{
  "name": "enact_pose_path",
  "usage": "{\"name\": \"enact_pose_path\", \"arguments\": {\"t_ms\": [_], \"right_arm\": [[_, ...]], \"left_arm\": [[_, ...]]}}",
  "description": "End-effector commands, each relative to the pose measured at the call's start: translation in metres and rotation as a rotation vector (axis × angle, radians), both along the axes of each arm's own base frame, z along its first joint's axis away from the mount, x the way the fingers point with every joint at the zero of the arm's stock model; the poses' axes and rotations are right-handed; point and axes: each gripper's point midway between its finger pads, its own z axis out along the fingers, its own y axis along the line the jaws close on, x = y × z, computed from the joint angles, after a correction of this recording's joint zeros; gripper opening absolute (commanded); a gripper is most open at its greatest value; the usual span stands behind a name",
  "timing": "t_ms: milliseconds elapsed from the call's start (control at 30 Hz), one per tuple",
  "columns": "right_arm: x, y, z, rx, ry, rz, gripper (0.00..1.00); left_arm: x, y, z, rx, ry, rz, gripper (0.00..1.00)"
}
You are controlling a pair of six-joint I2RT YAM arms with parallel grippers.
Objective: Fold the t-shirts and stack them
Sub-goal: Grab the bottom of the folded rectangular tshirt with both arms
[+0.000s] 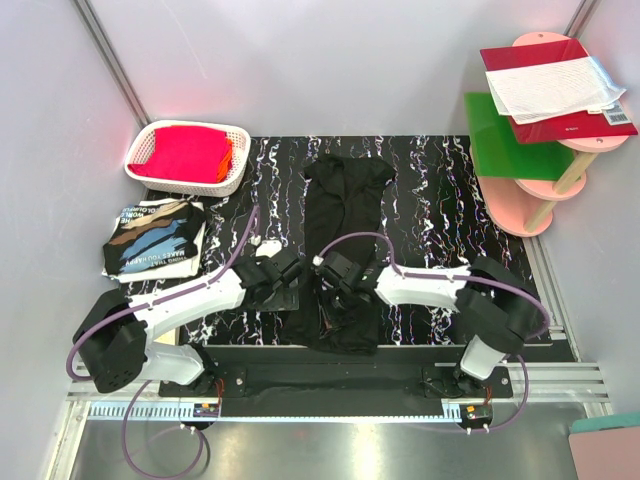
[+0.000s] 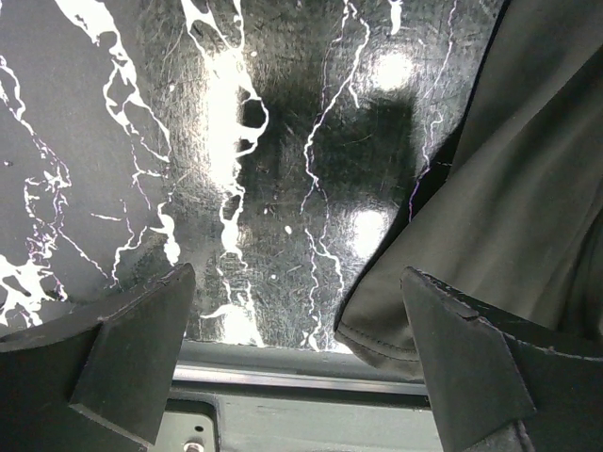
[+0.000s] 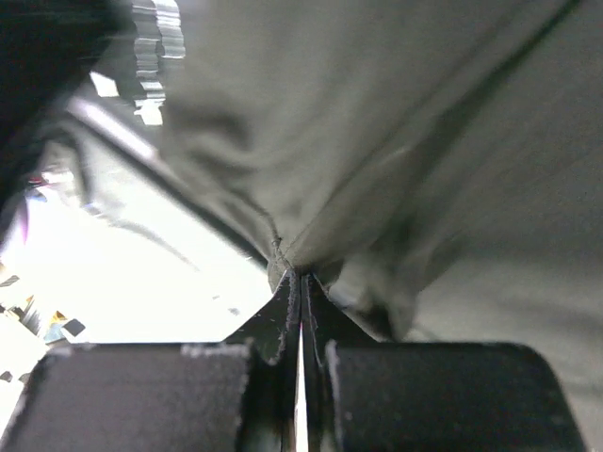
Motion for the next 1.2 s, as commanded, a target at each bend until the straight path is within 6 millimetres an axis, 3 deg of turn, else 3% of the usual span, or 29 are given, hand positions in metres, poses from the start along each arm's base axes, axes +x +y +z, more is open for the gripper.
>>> {"name": "enact_pose_path", "arguments": {"t_ms": [0, 100, 233, 367, 500, 633, 867, 1000, 1033, 1067, 1100, 1133, 1167], "right_arm": [[0.009, 0.021, 0.056, 0.146, -0.116, 0.031, 0.00], [0.008, 0.021, 0.069, 0.179, -0.136, 0.038, 0.00], [0.006, 0.013, 0.071, 0.160, -0.132, 0.018, 0.00], [0.002, -0.010, 0.061, 0.057, -0.116, -0.012, 0.00], [0.001, -0.031, 0.064, -0.001, -0.134, -0.069, 0.00], [-0.004, -0.058, 0.045, -0.113, -0.114, -0.129, 0.00], [-0.011, -0.072, -0.002, -0.268, -0.042, -0.135, 0.02], [-0.009, -0.071, -0.010, -0.295, -0.035, -0.125, 0.19], [-0.006, -0.071, -0.004, -0.284, -0.055, -0.132, 0.36], [-0.005, -0.071, 0.001, -0.272, -0.073, -0.131, 0.45], [-0.003, -0.071, 0.007, -0.259, -0.088, -0.143, 0.47], [0.003, -0.073, 0.022, -0.230, -0.135, -0.166, 0.59], [0.004, -0.075, 0.029, -0.213, -0.153, -0.185, 0.66]], "left_arm": [[0.008, -0.003, 0.000, 0.000, -0.025, 0.002, 0.96], [0.009, -0.004, -0.001, 0.007, -0.018, -0.001, 0.96], [0.011, -0.006, -0.003, 0.014, -0.014, -0.008, 0.96], [0.012, -0.006, -0.004, 0.027, -0.008, -0.012, 0.96], [0.012, -0.007, -0.006, 0.030, -0.004, -0.012, 0.96], [0.012, -0.006, -0.009, 0.038, 0.006, -0.010, 0.96], [0.012, -0.009, -0.011, 0.041, 0.017, -0.012, 0.98], [0.011, -0.011, -0.008, 0.025, 0.020, -0.016, 0.99], [0.010, -0.011, -0.009, 0.019, 0.022, -0.013, 0.99], [0.009, -0.011, -0.008, 0.015, 0.021, -0.012, 0.99], [0.009, -0.012, -0.008, 0.006, 0.018, -0.005, 0.99], [0.007, -0.011, -0.010, 0.005, 0.021, -0.006, 0.99], [0.008, -0.012, -0.008, -0.015, 0.008, 0.000, 0.99]]}}
